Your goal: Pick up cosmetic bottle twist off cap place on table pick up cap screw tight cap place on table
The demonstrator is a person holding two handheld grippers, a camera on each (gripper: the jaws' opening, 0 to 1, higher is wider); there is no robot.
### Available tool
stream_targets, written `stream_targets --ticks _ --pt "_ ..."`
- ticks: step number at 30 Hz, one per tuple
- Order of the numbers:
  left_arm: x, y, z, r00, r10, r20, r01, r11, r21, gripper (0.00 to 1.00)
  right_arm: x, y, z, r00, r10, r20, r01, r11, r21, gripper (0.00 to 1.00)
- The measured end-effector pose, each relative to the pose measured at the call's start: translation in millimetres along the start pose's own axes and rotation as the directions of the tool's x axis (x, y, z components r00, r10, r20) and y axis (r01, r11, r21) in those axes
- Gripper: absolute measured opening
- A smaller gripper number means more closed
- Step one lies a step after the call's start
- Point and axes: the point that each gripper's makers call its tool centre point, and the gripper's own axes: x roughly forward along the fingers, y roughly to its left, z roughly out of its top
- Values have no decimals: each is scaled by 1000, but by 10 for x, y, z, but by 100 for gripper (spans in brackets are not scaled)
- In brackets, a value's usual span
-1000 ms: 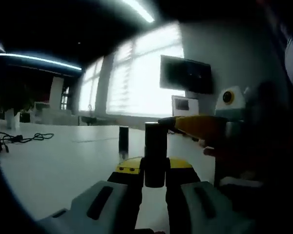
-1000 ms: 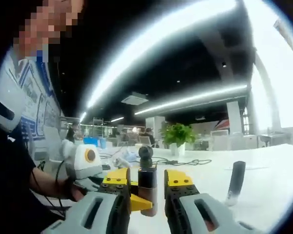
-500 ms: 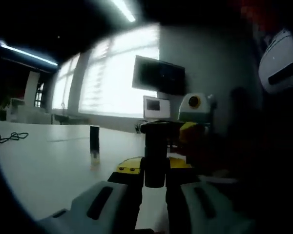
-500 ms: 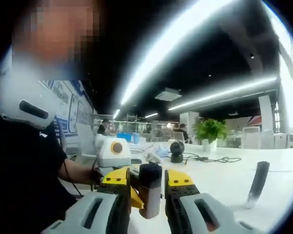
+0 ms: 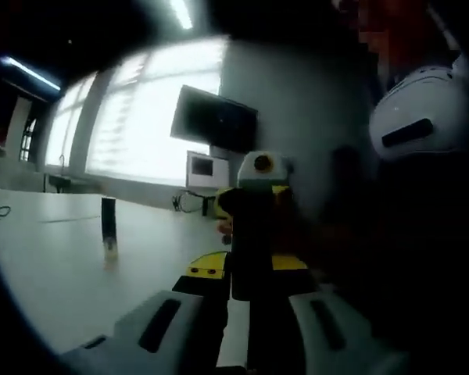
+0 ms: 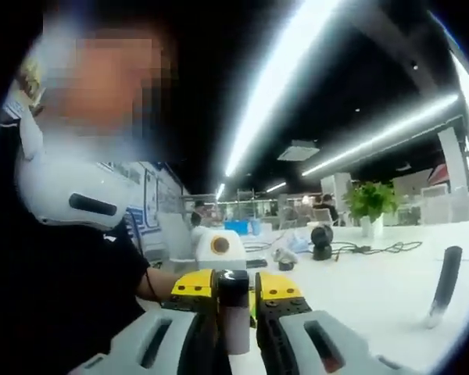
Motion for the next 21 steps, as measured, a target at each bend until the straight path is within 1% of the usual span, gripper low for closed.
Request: stream_targets --ticks 4,7,10,11,12,17,18,21 --pt "13 -37 -50 1000 -11 -17 11 1000 4 7 47 72 -94 999 24 -38 -24 1000 -1 11" --pt "11 -9 -75 1000 7 -27 -6 1000 13 7 48 37 -112 999 1 -46 0 1000 5 11" --pt "0 57 -58 999 39 -14 -39 999 12 7 61 -7 -97 999 -31 -21 31 1000 -3 11" --pt "-3 82 -58 999 52 -12 -52 999 15 7 70 -34 -97 999 -47 -22 47 999 -6 11" --pt "-5 127 -65 997 78 -14 -78 997 27 7 75 -67 -104 997 -69 -26 68 998 -17 11" --pt "10 227 -78 988 153 -21 -152 987 53 7 88 -164 -119 991 -134 -23 133 989 -59 11" --pt "8 270 -80 983 184 -26 -182 981 61 7 83 -197 -119 988 -154 -22 152 986 -71 11" --pt "11 336 -65 973 229 -23 -227 971 73 7 65 -270 -102 981 -194 -6 193 979 -72 10"
